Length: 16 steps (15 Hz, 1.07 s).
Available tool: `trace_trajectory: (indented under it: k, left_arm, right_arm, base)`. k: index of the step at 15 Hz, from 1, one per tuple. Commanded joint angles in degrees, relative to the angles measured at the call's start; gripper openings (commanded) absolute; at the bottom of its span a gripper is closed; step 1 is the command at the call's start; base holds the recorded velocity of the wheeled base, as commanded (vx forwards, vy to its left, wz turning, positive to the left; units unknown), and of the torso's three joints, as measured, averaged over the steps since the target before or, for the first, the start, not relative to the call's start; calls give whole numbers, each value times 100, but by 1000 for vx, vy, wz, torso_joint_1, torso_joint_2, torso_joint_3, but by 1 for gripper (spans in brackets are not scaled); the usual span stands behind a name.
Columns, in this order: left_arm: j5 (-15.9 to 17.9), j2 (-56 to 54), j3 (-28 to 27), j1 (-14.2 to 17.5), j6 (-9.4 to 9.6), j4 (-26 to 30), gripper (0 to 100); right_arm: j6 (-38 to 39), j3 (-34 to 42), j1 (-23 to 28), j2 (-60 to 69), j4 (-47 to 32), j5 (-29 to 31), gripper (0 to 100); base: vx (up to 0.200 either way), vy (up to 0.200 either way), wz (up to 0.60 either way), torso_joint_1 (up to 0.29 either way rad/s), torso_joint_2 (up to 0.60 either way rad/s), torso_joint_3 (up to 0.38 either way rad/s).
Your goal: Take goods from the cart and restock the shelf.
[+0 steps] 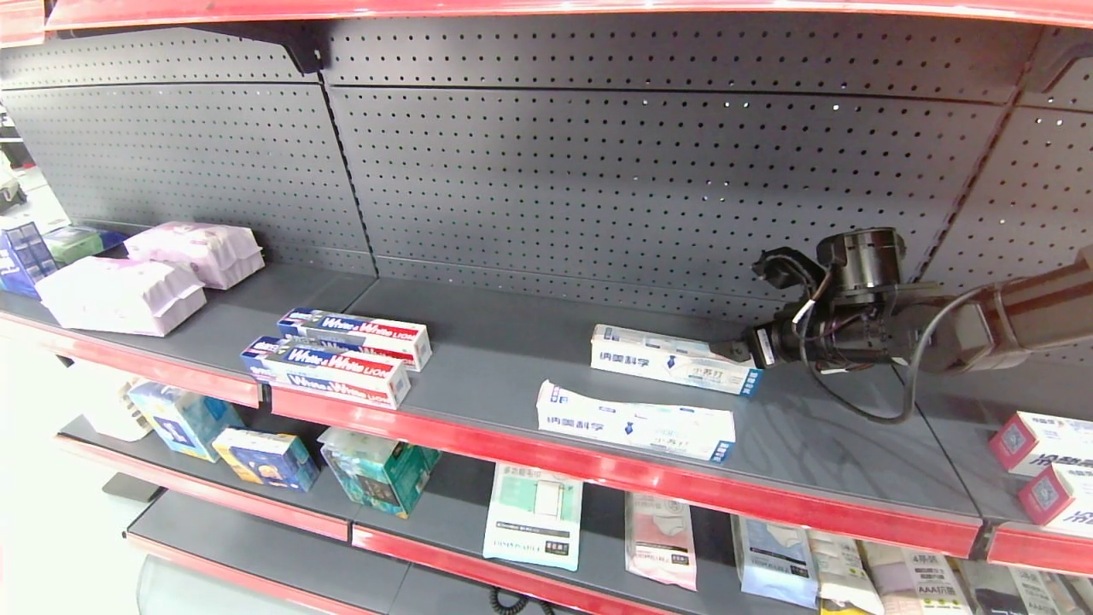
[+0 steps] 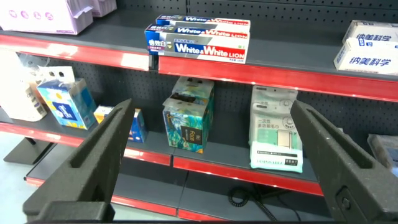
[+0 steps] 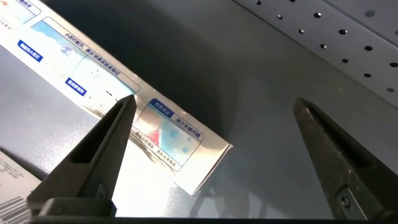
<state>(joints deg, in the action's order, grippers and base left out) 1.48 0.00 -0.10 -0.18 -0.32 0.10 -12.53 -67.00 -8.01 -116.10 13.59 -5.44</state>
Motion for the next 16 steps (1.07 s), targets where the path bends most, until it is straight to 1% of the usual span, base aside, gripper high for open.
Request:
trace_trajectory:
  k: [1, 16]
  left_arm:
    - [2, 0, 1, 1, -3, -1, 100]
    - [2, 0, 1, 1, -3, -1, 100]
  right_arm:
    - [-4, 11, -8, -9, -6, -1, 100]
    - [23, -50, -8, -53, 56, -1, 100]
  base:
    - [0, 0, 0, 0, 0, 0]
    - [0, 0, 0, 0, 0, 0]
